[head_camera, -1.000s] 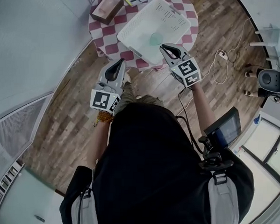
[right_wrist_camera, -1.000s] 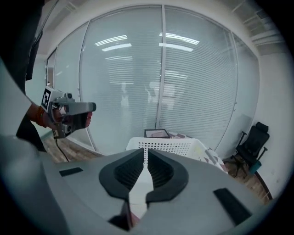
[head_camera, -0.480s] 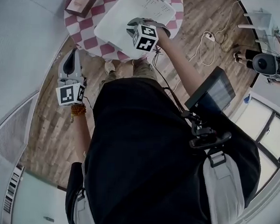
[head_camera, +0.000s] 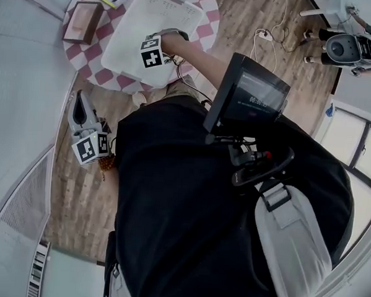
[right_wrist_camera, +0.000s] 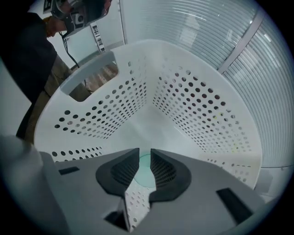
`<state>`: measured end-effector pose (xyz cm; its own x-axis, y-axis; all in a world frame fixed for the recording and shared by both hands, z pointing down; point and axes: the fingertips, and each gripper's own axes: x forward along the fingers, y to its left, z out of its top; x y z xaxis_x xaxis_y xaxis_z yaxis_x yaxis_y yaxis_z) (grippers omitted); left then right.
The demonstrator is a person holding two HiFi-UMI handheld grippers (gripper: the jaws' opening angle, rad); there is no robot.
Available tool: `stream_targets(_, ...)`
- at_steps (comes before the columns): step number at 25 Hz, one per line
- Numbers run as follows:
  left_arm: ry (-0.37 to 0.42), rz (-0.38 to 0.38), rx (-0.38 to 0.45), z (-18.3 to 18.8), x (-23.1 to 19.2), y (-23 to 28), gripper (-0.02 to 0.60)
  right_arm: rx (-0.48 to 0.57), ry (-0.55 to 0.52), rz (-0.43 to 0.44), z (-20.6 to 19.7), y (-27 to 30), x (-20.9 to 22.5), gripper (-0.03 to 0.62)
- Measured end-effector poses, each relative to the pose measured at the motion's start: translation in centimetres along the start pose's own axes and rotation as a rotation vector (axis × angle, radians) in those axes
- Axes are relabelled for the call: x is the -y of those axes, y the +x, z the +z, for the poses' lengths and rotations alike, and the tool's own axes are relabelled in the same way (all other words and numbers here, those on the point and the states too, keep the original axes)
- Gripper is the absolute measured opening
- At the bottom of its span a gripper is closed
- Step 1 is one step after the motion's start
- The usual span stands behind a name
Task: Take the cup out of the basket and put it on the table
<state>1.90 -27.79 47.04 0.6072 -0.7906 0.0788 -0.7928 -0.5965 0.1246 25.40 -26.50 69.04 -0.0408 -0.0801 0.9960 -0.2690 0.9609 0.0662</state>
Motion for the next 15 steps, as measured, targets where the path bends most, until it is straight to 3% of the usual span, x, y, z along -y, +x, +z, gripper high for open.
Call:
stream_targets(6, 0.016, 0.035, 0.010, 0.6, -0.5, -0.8, 0.006, -0.097, -0.048, 0.051, -1.1, 2.2, -1.0, 0.078)
stream_targets(15, 0.020, 0.077, 0.002, 0.4, -1.0, -2.8, 0.006, -0.150, -0.057, 0.063, -0.1, 3.0, -0.9, 0.077)
